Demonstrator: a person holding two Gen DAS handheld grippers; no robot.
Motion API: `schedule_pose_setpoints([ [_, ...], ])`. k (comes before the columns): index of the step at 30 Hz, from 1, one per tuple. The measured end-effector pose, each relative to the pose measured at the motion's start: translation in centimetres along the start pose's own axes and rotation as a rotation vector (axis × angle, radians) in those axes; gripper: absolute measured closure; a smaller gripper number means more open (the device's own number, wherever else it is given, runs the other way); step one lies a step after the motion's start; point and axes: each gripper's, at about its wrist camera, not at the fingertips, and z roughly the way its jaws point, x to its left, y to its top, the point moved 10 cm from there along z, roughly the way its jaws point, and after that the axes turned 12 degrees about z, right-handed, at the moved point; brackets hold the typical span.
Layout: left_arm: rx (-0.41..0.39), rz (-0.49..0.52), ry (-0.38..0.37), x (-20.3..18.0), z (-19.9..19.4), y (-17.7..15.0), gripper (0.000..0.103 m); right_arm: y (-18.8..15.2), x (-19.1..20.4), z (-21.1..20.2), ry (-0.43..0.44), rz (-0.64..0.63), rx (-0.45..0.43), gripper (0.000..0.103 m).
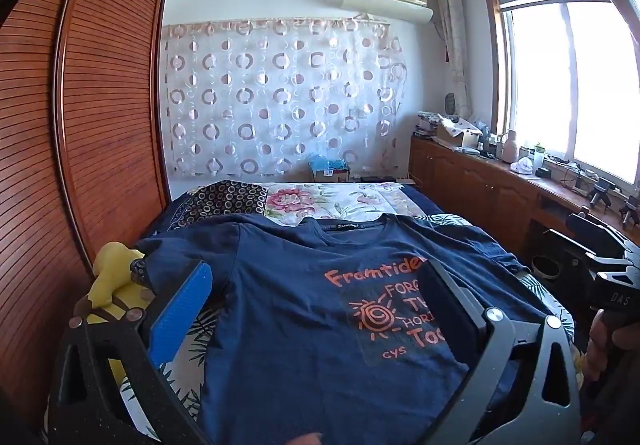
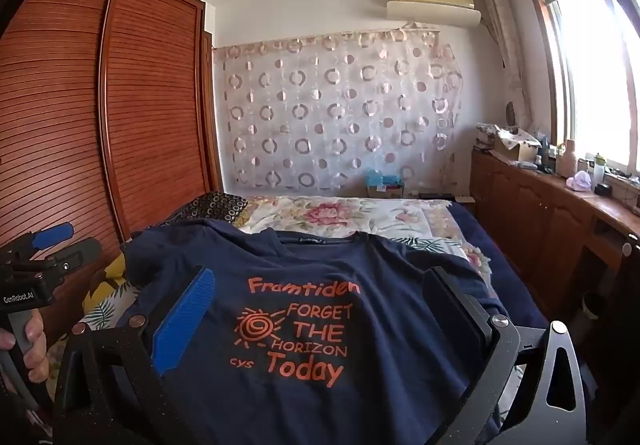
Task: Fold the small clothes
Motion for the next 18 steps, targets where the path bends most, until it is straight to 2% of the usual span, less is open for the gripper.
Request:
schedule_pose_setpoints([
  [10,0.031,-0.011,0.005,0.3,-0.3,-0.4,0.0,-0.1,0.7,0.0,0.001,-0.004,-0.001,0.0],
  [18,0.031,-0.016,0.018,0.8,0.0,-0.6,0.0,0.0,-0.4,0.1,0.014,0.015,0.0,0.0],
])
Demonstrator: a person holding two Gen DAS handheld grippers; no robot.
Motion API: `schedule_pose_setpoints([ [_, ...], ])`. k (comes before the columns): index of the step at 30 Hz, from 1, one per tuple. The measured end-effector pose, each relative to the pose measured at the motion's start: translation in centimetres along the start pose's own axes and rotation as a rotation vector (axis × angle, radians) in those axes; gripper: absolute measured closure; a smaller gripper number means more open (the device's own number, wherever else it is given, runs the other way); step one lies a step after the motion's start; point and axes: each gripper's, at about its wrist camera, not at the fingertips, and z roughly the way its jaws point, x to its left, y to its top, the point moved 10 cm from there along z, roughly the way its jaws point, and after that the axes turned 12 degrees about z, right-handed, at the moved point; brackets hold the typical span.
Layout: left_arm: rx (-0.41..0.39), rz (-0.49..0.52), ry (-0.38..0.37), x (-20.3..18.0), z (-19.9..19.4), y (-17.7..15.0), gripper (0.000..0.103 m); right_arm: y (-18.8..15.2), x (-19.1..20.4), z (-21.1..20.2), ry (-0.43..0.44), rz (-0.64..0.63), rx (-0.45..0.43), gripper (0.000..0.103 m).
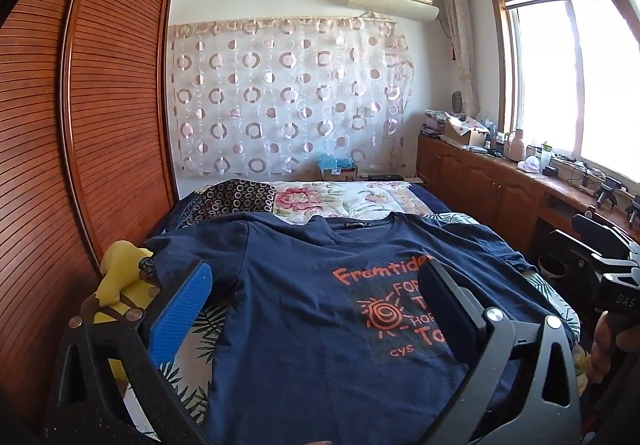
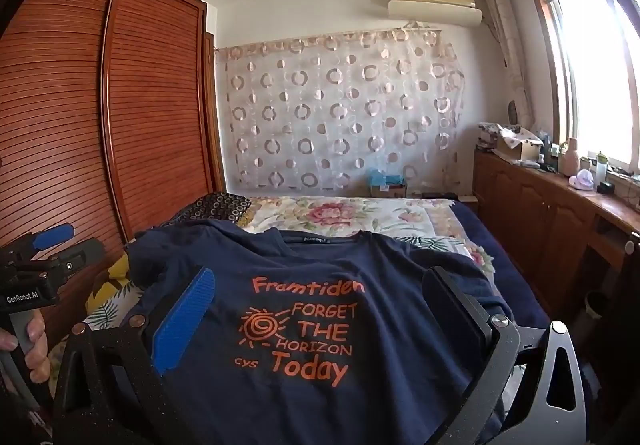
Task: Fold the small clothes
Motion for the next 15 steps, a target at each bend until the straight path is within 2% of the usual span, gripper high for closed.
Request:
schedule_pose_setpoints([
  [15,-0.008,0.012,0.014,-0.13,-0.32,0.46,0.0,0.05,0.11,-0.14,-0.004,-0.004,-0.007,0.0],
])
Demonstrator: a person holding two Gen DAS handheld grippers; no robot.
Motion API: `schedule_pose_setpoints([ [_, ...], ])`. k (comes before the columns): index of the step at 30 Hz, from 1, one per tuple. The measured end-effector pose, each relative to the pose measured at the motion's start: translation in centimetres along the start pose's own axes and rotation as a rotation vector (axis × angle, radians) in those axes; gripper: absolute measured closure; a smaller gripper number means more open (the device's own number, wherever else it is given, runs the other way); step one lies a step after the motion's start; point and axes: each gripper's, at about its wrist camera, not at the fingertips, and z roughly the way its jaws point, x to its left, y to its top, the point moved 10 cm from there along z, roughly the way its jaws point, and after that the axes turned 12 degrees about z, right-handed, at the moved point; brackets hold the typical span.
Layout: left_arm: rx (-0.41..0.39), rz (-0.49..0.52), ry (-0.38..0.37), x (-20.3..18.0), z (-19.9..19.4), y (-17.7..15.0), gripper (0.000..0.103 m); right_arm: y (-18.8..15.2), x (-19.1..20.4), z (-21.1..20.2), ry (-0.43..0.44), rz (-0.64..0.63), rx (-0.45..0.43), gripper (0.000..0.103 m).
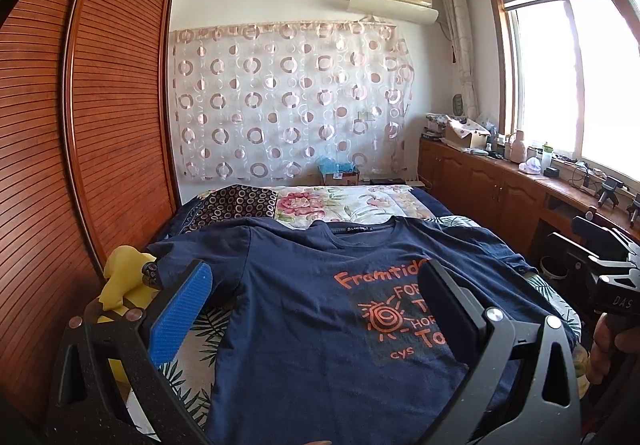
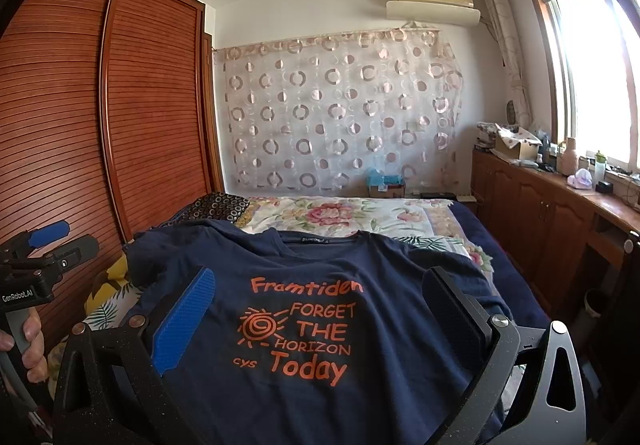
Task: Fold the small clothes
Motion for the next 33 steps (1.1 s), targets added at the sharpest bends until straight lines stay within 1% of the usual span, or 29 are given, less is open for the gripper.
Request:
schedule_pose_setpoints([
  [33,-0.005,0.005,0.002,0.06,-0.13,0.01,0.0,-0.08,0.2,-0.29,-0.002,0.0,-0.004,0.0],
])
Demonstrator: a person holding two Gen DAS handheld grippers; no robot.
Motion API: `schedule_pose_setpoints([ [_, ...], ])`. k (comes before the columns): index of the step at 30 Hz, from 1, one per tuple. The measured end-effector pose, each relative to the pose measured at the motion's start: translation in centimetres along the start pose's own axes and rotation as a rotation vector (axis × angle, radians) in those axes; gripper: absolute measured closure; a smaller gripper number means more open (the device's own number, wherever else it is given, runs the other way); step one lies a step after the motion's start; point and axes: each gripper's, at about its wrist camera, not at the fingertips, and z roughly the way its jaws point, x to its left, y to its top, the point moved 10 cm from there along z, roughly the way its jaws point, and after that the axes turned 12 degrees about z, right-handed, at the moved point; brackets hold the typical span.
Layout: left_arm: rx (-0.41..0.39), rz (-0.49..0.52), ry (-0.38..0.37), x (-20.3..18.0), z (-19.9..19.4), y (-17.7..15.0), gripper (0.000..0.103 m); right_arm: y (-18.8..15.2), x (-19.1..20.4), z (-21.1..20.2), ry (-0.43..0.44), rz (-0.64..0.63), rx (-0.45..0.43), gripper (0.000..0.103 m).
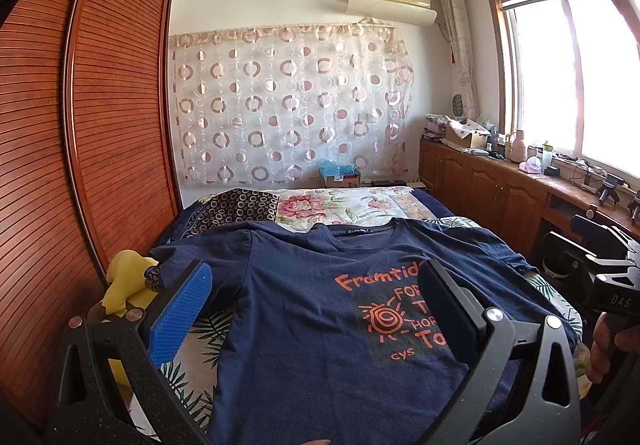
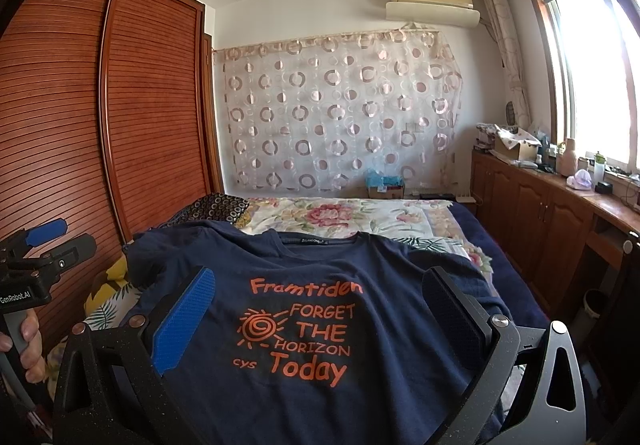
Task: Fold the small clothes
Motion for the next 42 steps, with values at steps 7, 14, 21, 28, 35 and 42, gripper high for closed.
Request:
schedule_pose_setpoints([
  [7,0.0,0.002,0.001,0.0,0.0,0.0,0.0,0.0,0.1,0.0,0.002,0.0,-0.002,0.0],
  [14,-0.001,0.002,0.0,0.0,0.0,0.0,0.0,0.1,0.1,0.1,0.004,-0.002,0.0,0.0],
  [21,0.0,0.004,0.001,0.0,0.0,0.1,0.0,0.0,0.1,0.1,0.004,-0.002,0.0,0.0],
  [28,0.003,0.003,-0.001,0.0,0.0,0.0,0.0,-0.1,0.0,0.4,0.011,-0.002,0.009,0.0],
  [35,0.054,-0.009,-0.01,1.0,1.2,-1.5,0.0,-1.4,-0.1,2.2,0.03,-0.013,0.081,0.0],
  [42,0.118,-0.03,0.004,2.9,3.6,-4.3,0.0,-2.0,-0.4,4.8,0.02,-0.035,0.156,0.0],
])
